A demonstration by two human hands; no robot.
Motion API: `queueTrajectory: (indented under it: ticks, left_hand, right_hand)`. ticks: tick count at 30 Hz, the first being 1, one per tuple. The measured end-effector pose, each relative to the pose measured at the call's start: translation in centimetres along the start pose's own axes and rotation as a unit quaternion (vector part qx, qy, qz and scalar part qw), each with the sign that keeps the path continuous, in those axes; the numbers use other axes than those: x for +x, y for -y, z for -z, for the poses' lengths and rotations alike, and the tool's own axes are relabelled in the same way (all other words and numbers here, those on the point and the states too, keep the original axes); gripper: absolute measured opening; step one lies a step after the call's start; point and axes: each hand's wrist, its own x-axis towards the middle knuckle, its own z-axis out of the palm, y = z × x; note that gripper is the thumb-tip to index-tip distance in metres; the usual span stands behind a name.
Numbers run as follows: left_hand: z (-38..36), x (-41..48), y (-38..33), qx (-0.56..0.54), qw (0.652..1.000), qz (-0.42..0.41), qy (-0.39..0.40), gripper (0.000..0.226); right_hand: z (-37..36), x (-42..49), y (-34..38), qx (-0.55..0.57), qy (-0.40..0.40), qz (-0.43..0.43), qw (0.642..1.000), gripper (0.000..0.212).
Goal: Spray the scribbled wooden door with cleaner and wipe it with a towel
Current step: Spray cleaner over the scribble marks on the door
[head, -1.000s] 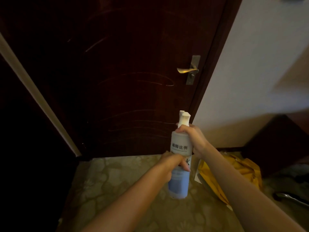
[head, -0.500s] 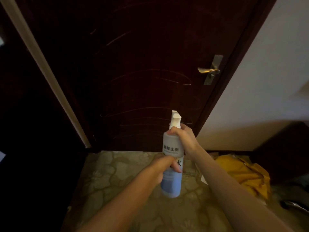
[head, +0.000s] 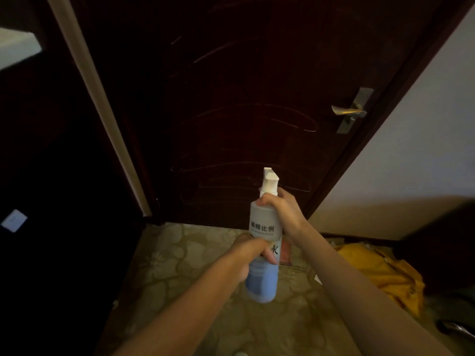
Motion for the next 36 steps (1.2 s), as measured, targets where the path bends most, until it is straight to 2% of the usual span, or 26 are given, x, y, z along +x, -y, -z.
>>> queueTrajectory:
  ticks: [4, 9, 13, 17, 20, 24, 33, 36]
  left_hand:
    - [1.0, -0.5, -0.1, -0.002, 1.0, -0.005, -0.004, 0.027]
    - [3.1, -1.0, 0.4, -0.04, 0.998, -0.007, -0.038, 0.028]
    - [5.5, -1.7, 1.1, -0.073, 0.995, -0.001, -0.067, 0.026]
    - [7.6, -2.5, 1.5, -0.089, 0.992, 0.009, -0.088, 0.031]
    - [8.9, -3.3, 2.6, -0.127, 0.988, -0.005, -0.083, 0.042]
    - [10.9, -3.8, 4.4, -0.14, 0.986, -0.011, -0.091, 0.048]
    - [13.9, -4.5, 6.7, -0.164, 0.981, 0.001, -0.107, 0.054]
    - [14.3, -4.7, 7.1, -0.17, 0.979, -0.004, -0.116, 0.059]
  right_hand:
    - [-1.0, 0.1, -0.2, 0.004, 0.012, -0.001, 1.0, 0.042]
    - [-3.6, 0.6, 0.2, -0.001, 0.032, 0.003, 0.999, 0.034]
    - [-6.7, 0.9, 0.6, -0.022, 0.05, 0.002, 0.999, 0.019]
    - [-9.3, 1.1, 1.1, -0.056, 0.075, -0.009, 0.996, 0.027]
    - [-11.3, 0.8, 1.4, -0.087, 0.104, -0.009, 0.991, 0.025]
    - [-13.5, 0.0, 0.7, -0.078, 0.14, -0.014, 0.987, 0.03]
    - [-17.3, -1.5, -0.3, -0.07, 0.148, -0.035, 0.986, 0.03]
    - [-18.0, -1.7, -0.3, -0.073, 0.134, -0.023, 0.988, 0.023]
